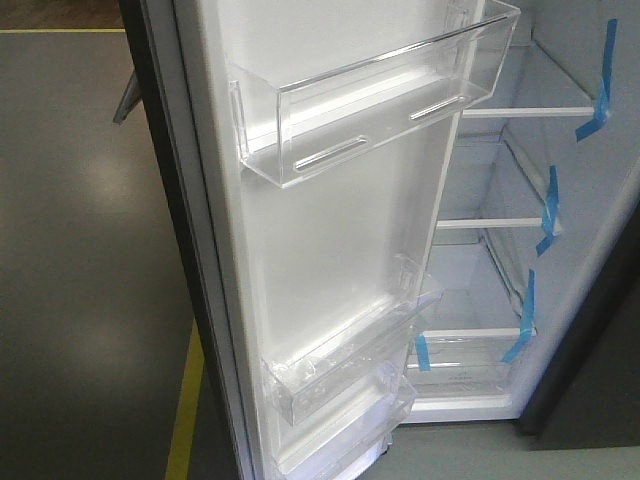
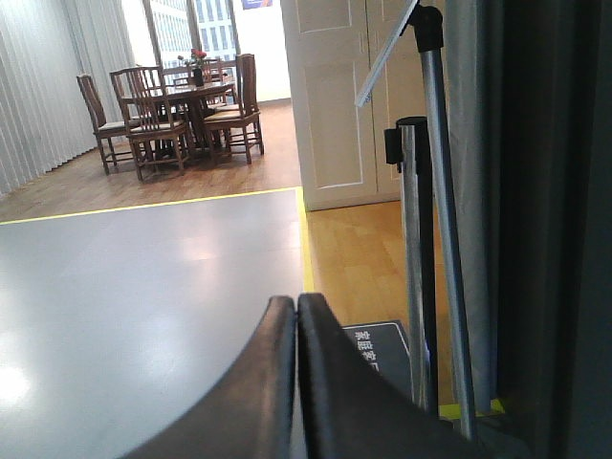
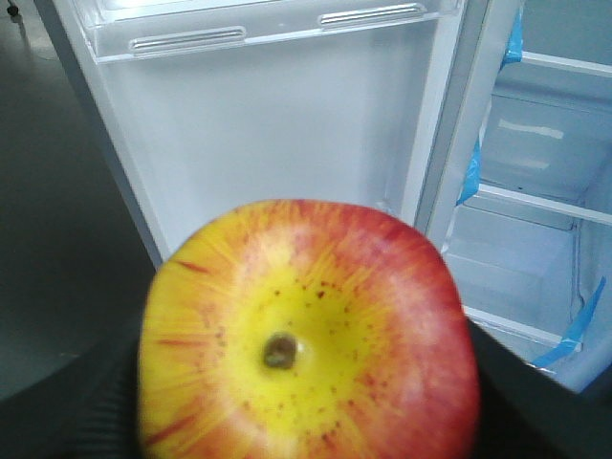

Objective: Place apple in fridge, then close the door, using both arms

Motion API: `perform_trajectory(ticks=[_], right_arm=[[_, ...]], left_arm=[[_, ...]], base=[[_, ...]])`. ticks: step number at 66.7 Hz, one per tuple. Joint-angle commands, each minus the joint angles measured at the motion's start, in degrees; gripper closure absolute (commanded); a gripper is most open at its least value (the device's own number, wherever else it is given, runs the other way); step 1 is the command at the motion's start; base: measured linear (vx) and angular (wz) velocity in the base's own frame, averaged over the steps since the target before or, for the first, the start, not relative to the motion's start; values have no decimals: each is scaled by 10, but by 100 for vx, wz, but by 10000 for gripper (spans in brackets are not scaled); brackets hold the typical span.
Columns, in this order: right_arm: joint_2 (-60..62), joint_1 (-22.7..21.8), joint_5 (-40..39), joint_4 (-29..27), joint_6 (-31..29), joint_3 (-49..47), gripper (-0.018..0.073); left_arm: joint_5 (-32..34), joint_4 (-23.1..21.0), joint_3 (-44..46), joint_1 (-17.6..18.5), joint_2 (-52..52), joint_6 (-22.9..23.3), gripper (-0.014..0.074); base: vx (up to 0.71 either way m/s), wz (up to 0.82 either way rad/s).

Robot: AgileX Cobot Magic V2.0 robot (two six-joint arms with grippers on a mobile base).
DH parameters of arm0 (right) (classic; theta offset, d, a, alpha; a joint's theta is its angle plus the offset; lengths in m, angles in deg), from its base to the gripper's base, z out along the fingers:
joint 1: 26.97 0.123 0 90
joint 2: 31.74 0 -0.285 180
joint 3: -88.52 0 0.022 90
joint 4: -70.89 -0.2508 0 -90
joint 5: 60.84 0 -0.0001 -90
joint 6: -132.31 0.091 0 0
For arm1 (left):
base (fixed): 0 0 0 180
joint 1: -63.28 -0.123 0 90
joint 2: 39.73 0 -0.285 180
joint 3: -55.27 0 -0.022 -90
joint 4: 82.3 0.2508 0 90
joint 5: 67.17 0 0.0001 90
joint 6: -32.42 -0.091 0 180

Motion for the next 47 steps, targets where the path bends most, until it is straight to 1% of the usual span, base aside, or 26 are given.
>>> perform_trajectory(ticks=[1,47], right_arm=[[-5,-2,-38,-15,-4,-13,482],[-5,-2,-39,-15,-4,-13,482]], left_arm=[[40,-4,-16,3,-9,2,602],[40,-4,-16,3,-9,2,602]], base=[[0,0],[0,0]])
